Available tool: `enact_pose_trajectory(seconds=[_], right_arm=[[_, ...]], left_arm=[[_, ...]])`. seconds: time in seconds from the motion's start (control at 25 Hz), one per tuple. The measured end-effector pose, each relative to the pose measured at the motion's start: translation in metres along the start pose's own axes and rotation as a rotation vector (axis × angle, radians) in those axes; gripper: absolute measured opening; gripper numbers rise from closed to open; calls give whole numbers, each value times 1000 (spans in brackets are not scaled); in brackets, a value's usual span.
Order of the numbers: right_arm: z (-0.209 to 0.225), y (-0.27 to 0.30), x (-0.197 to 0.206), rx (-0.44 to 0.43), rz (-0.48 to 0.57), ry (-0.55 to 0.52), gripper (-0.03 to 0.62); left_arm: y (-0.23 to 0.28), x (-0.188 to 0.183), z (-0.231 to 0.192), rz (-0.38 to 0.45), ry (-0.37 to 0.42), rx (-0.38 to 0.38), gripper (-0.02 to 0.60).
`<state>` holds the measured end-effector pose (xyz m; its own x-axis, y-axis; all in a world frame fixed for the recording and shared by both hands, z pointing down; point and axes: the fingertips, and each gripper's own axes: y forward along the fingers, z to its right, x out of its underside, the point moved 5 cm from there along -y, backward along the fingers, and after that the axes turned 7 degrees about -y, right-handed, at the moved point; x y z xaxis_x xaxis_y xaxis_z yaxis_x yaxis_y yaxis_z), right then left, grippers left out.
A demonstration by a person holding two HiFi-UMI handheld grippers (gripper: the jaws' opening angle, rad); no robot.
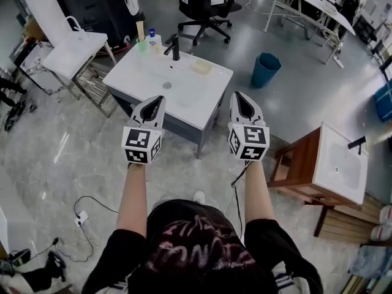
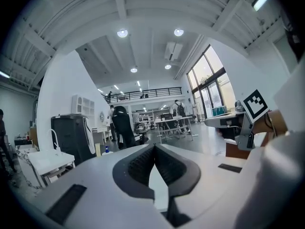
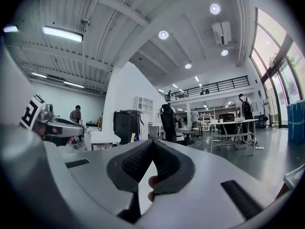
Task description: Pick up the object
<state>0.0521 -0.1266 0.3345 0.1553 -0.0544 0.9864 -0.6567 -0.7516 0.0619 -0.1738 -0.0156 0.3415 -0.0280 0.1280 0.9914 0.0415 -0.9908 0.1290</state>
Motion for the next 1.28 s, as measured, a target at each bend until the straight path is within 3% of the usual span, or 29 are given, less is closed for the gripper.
enact_pose_trajectory(seconds=[0.4, 0.72, 1.04, 1.28], right_arm=[[36, 100, 21, 46, -39, -5, 15], [57, 193, 37, 131, -86, 26, 15], [70, 244, 64, 199, -142, 65, 15], [78, 262, 83, 229, -182, 80, 15]], left_arm=[[124, 0, -46, 5, -24, 75, 8], [232, 9, -96, -38, -38, 166, 8], [300, 36, -117, -103, -47, 257, 8], [338, 53, -115, -155, 28, 323, 8]])
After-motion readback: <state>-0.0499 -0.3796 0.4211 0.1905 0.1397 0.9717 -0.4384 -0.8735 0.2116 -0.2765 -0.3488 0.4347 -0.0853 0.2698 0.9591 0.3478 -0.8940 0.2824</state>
